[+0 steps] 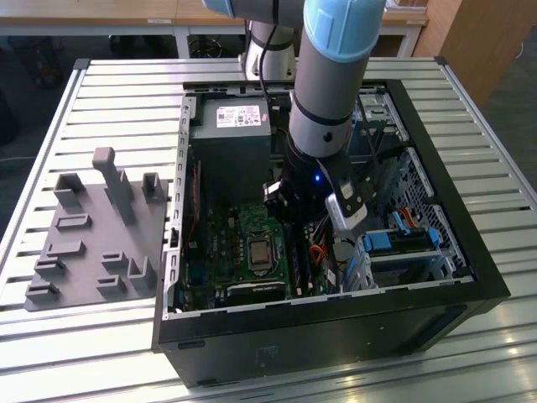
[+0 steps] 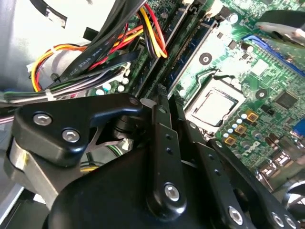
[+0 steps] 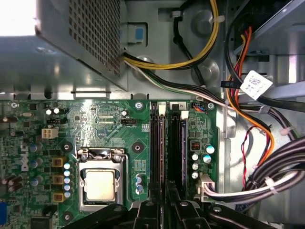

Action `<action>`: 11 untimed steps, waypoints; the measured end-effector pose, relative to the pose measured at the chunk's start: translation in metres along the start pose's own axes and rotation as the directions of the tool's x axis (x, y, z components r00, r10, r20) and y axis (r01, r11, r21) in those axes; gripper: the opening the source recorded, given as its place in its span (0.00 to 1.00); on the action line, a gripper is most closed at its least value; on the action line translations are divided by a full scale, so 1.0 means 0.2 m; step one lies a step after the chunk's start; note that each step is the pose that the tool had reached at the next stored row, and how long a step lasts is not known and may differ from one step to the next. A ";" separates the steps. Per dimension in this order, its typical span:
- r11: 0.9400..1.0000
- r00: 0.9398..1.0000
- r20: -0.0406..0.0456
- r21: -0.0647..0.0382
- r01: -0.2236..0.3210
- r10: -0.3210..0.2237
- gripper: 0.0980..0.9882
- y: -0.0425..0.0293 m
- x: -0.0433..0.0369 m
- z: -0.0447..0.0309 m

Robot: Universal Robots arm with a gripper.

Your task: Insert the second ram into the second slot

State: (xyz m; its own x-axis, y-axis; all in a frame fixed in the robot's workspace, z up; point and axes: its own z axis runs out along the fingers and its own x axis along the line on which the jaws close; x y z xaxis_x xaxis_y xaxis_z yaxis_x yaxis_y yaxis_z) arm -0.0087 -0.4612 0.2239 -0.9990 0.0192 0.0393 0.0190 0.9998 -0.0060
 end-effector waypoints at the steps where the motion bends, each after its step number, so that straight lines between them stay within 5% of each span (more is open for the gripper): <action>1: 1.000 1.000 0.000 0.000 0.000 0.000 0.12 0.000 0.000 -0.010; 11: 1.000 1.000 0.000 0.000 0.000 0.000 0.01 0.000 0.000 -0.016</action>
State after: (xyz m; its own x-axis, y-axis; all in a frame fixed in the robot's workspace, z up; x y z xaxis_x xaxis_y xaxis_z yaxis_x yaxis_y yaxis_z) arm -0.0087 -0.4612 0.2272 -0.9990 0.0192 0.0393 0.0190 0.9998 -0.0060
